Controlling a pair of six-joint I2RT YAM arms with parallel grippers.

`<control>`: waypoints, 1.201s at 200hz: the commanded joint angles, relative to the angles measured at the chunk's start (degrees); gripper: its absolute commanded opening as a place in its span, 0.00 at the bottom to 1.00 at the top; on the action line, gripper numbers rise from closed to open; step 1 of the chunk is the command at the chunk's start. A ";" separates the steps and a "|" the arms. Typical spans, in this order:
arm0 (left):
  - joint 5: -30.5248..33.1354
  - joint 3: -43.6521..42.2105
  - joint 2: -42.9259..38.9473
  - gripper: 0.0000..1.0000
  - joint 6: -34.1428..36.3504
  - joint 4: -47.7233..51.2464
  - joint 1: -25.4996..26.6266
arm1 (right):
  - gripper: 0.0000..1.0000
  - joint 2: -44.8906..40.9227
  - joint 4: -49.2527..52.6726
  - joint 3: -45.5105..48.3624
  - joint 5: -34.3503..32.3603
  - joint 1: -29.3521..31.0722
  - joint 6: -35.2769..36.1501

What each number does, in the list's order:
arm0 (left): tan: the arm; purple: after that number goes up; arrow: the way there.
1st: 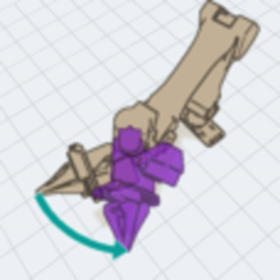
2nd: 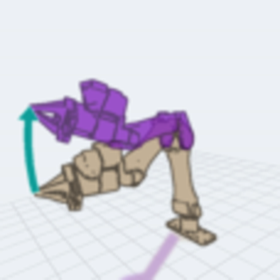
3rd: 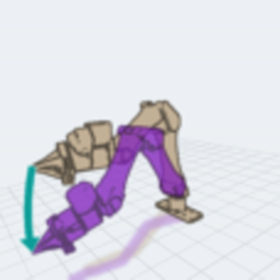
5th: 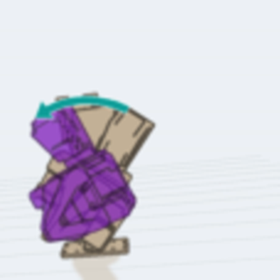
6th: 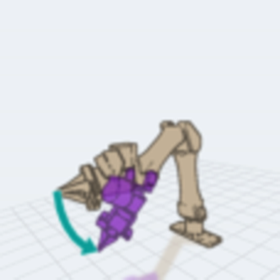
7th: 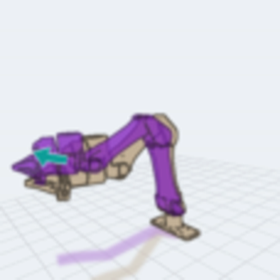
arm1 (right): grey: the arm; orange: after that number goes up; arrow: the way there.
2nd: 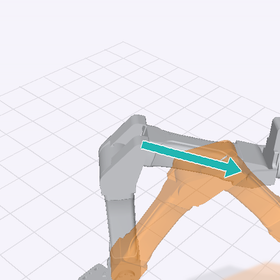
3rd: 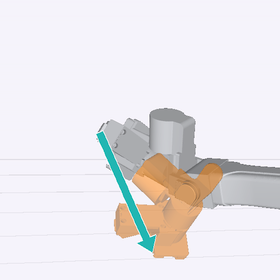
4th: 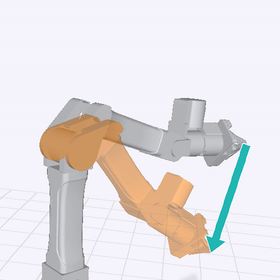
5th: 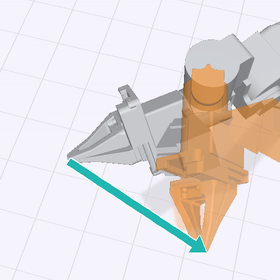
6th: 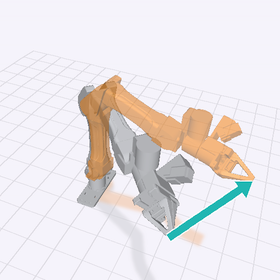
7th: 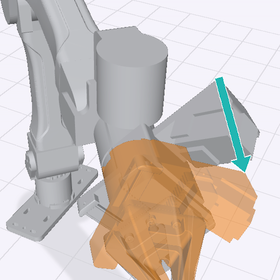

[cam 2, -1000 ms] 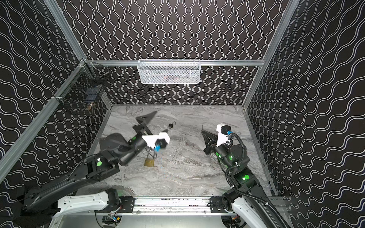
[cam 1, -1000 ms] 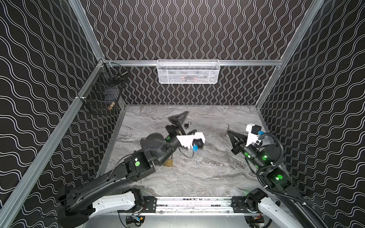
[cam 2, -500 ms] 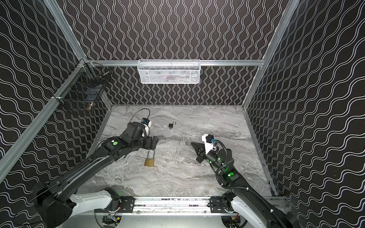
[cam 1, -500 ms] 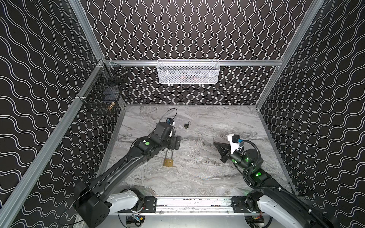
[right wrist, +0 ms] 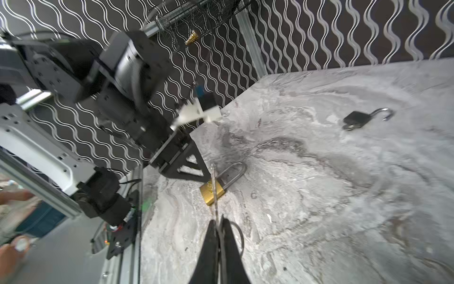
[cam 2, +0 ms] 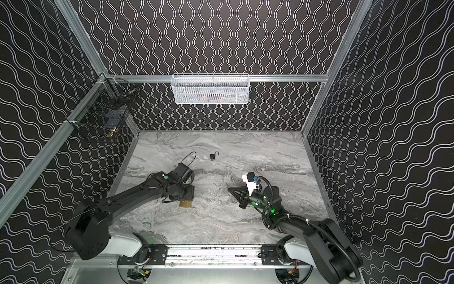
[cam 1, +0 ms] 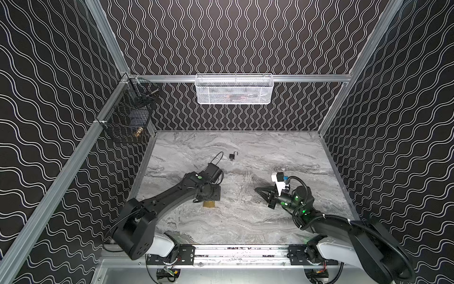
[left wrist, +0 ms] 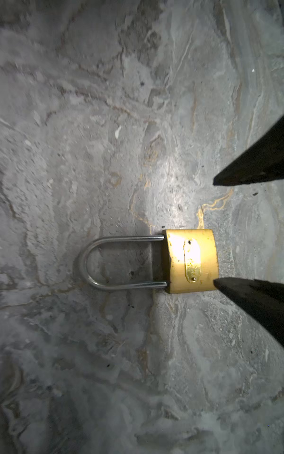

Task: Unlock with the key
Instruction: 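Move the open left gripper down over the brass padlock, then close the left gripper on the brass padlock body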

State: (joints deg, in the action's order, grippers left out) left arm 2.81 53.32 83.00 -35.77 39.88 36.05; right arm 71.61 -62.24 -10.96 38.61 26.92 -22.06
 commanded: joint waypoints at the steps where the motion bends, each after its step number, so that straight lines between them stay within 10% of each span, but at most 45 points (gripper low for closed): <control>1: 0.79 -0.90 2.11 0.63 -0.51 -0.77 -0.23 | 0.00 3.99 -15.72 -0.30 4.84 -0.58 -7.10; 240: 3.05 -3.44 12.02 0.68 -2.69 -3.54 0.92 | 0.00 2.67 -10.63 -1.26 4.01 -1.36 -5.24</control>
State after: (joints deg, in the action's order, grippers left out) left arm 6.22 51.94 94.37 -36.23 37.39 36.38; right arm 74.17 -70.98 -11.81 42.48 25.45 -27.33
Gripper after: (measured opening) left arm 0.680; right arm 0.051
